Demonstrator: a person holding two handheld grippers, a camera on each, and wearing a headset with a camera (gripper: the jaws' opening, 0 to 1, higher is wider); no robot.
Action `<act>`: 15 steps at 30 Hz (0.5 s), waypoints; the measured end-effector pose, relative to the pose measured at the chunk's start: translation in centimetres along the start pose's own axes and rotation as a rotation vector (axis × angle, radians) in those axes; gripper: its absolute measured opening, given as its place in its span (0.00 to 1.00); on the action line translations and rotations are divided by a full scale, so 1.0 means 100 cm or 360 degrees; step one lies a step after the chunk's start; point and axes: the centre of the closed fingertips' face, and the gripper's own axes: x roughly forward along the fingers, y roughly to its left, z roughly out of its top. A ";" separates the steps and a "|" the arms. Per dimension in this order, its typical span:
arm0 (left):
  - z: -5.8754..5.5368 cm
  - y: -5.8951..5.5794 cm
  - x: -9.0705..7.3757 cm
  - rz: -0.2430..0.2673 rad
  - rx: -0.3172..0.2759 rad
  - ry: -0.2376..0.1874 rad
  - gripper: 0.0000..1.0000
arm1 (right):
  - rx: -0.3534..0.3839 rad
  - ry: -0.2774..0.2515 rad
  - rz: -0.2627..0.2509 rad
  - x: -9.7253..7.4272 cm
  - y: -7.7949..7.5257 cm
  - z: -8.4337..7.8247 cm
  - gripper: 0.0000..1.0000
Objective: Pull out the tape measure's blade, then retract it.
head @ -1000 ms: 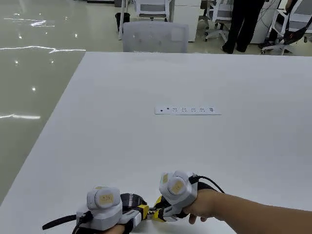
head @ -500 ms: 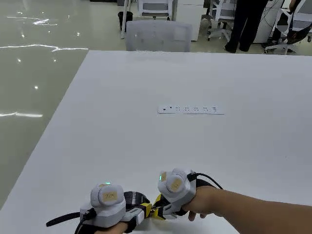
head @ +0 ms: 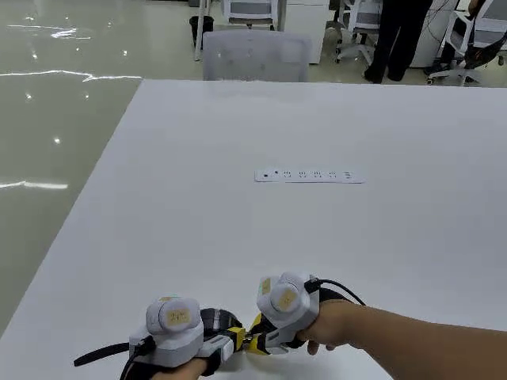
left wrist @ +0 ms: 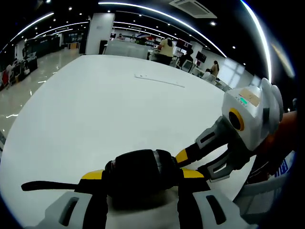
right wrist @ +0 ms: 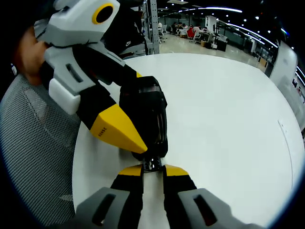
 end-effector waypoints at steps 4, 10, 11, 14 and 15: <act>0.000 0.000 0.000 0.0002 -0.0007 -0.0002 0.55 | -0.0015 0.0003 0.0012 0.001 0.000 0.002 0.13; -0.001 0.000 0.000 -0.0001 -0.0005 0.0000 0.55 | -0.0023 0.0003 0.0015 0.002 0.001 0.003 0.14; -0.001 0.000 0.000 -0.0001 -0.0005 -0.0001 0.56 | -0.0015 0.0001 0.0013 0.002 0.000 0.003 0.14; -0.001 0.000 0.000 -0.0009 -0.0001 -0.0001 0.56 | -0.0011 -0.0004 0.0011 0.003 0.000 0.003 0.14; -0.001 0.000 0.000 -0.0012 0.0001 0.0001 0.56 | -0.0006 -0.0006 0.0013 0.003 0.000 0.003 0.14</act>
